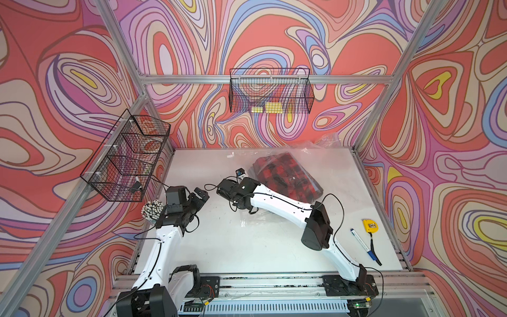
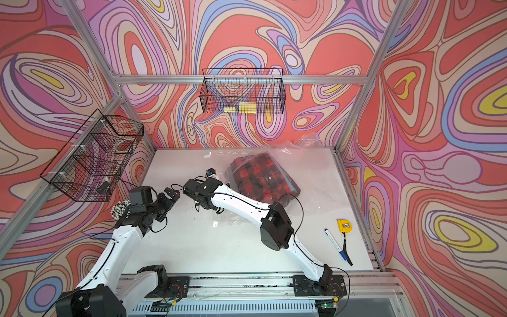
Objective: Take the shirt out of the vacuum bag
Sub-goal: Open the vacuum bag at the center of the board.
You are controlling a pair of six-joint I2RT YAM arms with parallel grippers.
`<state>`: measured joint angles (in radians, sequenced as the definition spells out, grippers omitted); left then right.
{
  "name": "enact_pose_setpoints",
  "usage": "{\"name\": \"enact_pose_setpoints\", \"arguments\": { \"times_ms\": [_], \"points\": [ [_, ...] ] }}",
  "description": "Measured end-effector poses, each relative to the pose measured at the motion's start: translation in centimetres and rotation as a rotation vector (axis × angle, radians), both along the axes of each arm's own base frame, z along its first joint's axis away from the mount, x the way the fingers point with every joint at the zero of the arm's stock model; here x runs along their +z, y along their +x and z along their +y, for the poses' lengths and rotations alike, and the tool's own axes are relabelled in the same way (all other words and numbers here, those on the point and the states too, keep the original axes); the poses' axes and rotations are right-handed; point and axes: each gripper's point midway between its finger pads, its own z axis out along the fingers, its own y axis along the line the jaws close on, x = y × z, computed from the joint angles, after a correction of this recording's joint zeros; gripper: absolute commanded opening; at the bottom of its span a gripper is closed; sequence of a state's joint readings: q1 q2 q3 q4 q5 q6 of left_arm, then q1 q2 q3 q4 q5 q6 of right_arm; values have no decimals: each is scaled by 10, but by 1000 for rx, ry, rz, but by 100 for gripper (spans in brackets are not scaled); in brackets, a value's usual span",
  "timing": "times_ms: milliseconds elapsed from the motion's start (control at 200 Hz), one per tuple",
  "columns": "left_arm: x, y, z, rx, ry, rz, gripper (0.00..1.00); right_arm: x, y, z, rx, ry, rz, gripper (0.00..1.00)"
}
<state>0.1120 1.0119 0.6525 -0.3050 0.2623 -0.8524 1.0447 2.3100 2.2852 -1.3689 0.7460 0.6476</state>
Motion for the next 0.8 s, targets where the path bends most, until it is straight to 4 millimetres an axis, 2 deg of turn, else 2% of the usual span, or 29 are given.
{"name": "enact_pose_setpoints", "arguments": {
  "times_ms": [145,356,591,701,801],
  "points": [
    [-2,1,-32,-105,-53,5,99,15,-13,-22,-13,6,11,0],
    [12,5,-75,-219,-141,-57,99,15,-31,-43,-18,27,48,0],
    [13,6,-124,-308,-239,-111,97,21,-38,-44,-16,85,58,0],
    [15,13,-150,-356,-264,-149,94,26,-41,-43,-16,133,56,0],
    [5,22,-169,-376,-290,-172,89,37,-44,-44,-12,185,52,0]
  ]
}}
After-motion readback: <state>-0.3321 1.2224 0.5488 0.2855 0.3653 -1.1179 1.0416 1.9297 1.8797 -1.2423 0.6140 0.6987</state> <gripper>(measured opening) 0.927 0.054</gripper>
